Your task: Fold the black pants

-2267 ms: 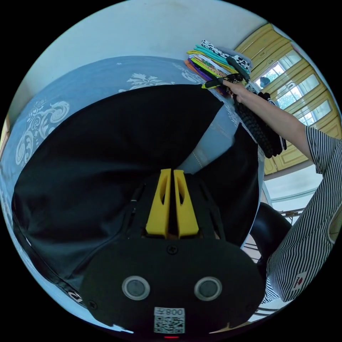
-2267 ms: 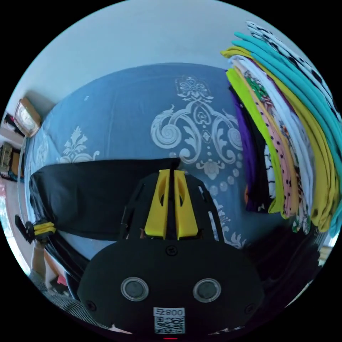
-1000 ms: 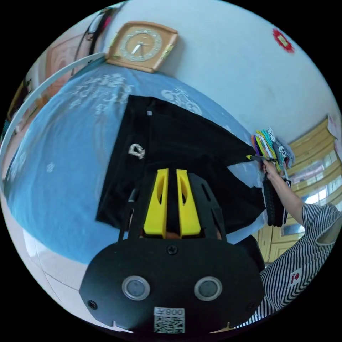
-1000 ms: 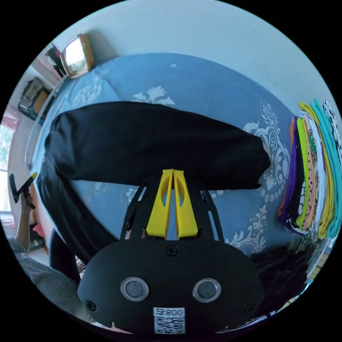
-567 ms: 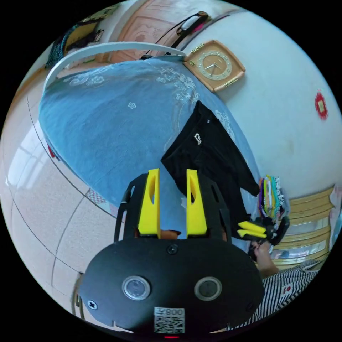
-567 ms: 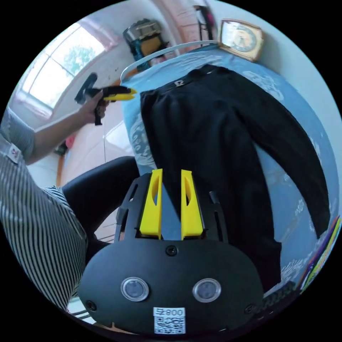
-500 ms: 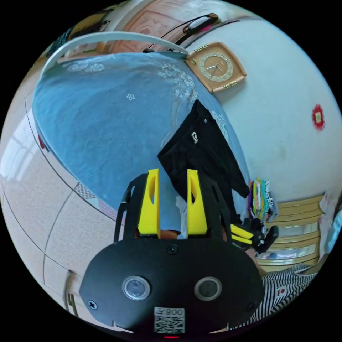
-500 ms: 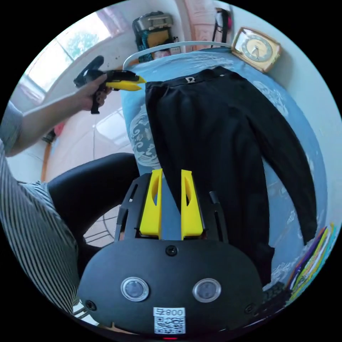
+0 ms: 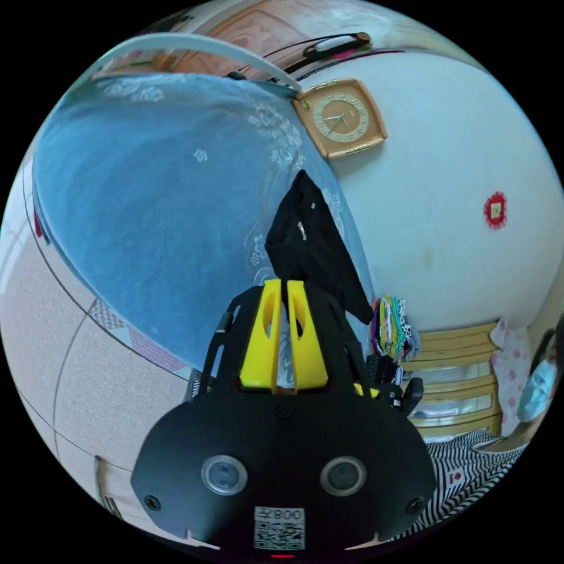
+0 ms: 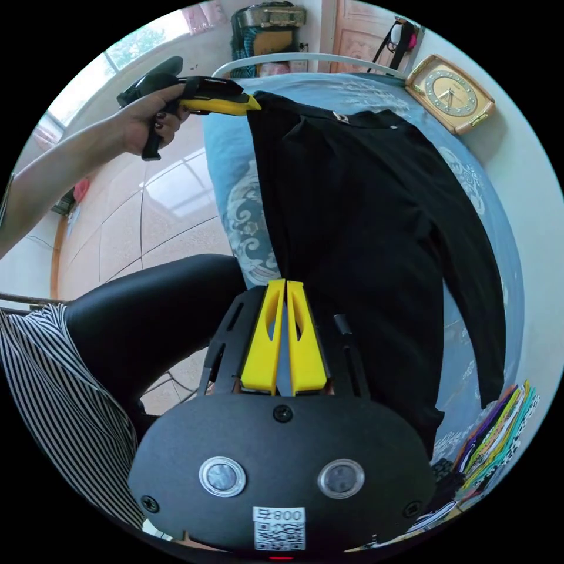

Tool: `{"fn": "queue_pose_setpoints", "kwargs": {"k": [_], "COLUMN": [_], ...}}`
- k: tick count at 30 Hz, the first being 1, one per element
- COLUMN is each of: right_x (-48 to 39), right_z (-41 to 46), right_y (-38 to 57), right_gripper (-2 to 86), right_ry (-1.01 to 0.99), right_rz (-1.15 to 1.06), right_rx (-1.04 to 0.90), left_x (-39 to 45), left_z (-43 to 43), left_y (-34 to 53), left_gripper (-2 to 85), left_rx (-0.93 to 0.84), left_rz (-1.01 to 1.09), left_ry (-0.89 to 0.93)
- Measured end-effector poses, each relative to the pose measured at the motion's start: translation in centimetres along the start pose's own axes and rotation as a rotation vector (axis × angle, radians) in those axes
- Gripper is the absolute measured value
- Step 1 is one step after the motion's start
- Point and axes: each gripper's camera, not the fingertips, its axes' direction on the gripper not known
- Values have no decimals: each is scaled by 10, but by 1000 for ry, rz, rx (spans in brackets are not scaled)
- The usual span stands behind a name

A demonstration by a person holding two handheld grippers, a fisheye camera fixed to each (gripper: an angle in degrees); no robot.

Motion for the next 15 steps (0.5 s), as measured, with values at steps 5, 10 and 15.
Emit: {"fn": "queue_pose_setpoints", "kwargs": {"k": [5,10,15], "right_x": [-38,-55,-18], "right_z": [-24,2,-5], "right_y": [22,42,113], "right_gripper": [112,107,96], "right_ry": [-40,-54,-119], "right_rz": [-35,-3,218], "right_rx": [42,8,55], "left_x": [7,-10,-17], "left_z": [-35,-22,-4], "left_y": [17,37,70], "left_gripper": [22,25,32], "left_rx": [47,8,56], "left_rz": [44,16,-61], "left_ry": [-14,-119,-118]}}
